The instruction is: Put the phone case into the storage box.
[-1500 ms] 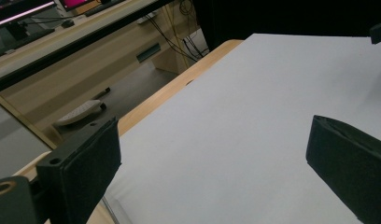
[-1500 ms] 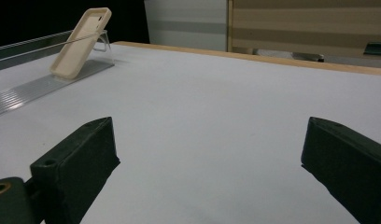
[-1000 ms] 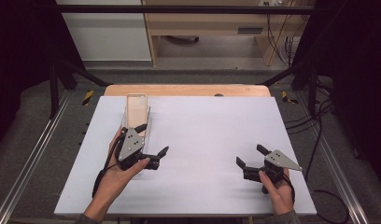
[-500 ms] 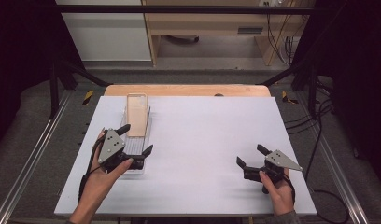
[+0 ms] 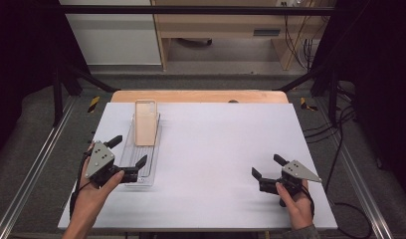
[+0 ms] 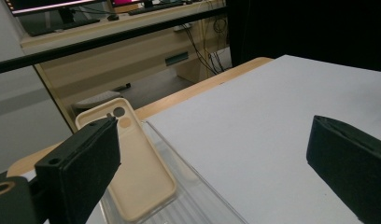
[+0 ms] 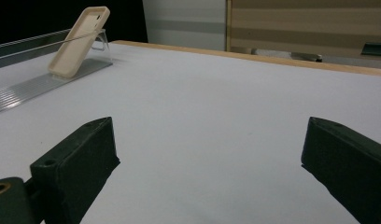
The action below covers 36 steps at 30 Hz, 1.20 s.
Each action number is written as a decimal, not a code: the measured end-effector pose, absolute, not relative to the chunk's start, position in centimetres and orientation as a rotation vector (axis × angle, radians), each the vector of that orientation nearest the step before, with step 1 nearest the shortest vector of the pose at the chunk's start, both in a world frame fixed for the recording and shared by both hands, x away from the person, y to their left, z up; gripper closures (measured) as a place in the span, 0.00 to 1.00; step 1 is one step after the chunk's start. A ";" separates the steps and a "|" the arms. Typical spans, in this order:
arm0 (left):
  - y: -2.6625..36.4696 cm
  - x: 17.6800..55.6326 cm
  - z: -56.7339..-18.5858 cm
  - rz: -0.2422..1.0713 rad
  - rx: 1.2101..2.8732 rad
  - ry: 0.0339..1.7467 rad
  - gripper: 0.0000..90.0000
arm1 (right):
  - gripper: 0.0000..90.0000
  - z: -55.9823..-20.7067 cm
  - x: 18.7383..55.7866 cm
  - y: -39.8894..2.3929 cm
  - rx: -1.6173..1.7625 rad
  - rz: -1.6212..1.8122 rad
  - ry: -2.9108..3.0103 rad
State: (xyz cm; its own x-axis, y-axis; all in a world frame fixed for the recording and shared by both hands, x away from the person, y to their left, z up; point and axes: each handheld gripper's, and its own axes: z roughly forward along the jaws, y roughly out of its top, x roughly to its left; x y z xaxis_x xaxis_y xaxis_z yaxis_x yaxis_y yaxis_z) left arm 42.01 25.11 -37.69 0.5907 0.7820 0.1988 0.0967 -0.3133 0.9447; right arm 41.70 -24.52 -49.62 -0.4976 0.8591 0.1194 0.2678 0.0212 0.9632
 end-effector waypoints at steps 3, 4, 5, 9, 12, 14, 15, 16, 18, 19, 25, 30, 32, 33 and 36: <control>25.9 42.0 -37.8 0.826 1.763 0.741 0.03 | 0.04 -49.6 41.7 -24.5 1.149 1.501 1.791; 25.9 42.0 -37.8 0.826 1.763 0.741 0.03 | 0.04 -49.6 41.7 -24.5 1.148 1.501 1.792; 26.3 42.0 -37.8 0.832 1.759 0.746 0.03 | 0.04 -49.6 41.7 -24.5 1.147 1.501 1.792; 27.0 41.9 -37.8 0.831 1.747 0.768 0.03 | 0.04 -49.6 41.7 -24.5 1.148 1.501 1.791; 27.6 41.9 -37.8 0.840 1.737 0.778 0.03 | 0.04 -49.6 41.7 -24.5 1.148 1.501 1.791; 28.0 41.9 -37.8 0.845 1.727 0.784 0.03 | 0.04 -49.6 41.7 -24.5 1.149 1.501 1.792; 28.4 41.9 -37.9 0.847 1.721 0.791 0.03 | 0.04 -49.6 41.7 -24.5 1.147 1.500 1.792; 28.4 41.9 -37.9 0.847 1.721 0.791 0.03 | 0.04 -49.6 41.7 -24.5 1.147 1.500 1.792; 28.7 41.9 -38.0 0.853 1.712 0.801 0.03 | 0.04 -49.6 41.7 -24.5 1.149 1.499 1.794; 29.1 41.9 -38.2 0.857 1.709 0.811 0.03 | 0.04 -49.6 41.7 -24.5 1.146 1.499 1.794; 29.8 41.9 -38.8 0.861 1.695 0.836 0.03 | 0.04 -49.6 41.7 -24.5 1.147 1.499 1.795; 30.2 41.9 -39.2 0.860 1.688 0.853 0.03 | 0.04 -49.6 41.7 -24.5 1.146 1.498 1.795; 30.4 41.9 -39.3 0.859 1.678 0.860 0.03 | 0.04 -49.6 41.7 -24.5 1.149 1.499 1.795; 30.6 41.9 -39.3 0.861 1.674 0.863 0.03 | 0.04 -49.6 41.7 -24.5 1.149 1.499 1.795; 31.0 41.8 -39.4 0.862 1.657 0.870 0.03 | 0.04 -49.7 41.7 -24.5 1.147 1.498 1.794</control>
State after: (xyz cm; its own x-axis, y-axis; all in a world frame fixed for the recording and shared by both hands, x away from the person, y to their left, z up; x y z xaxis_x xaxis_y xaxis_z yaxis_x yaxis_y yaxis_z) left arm 41.83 30.97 -39.39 0.4807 0.8684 0.1218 0.1306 -0.2083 0.9693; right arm 41.69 -24.50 -49.65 -0.4980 0.8591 0.1182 0.2696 0.0238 0.9627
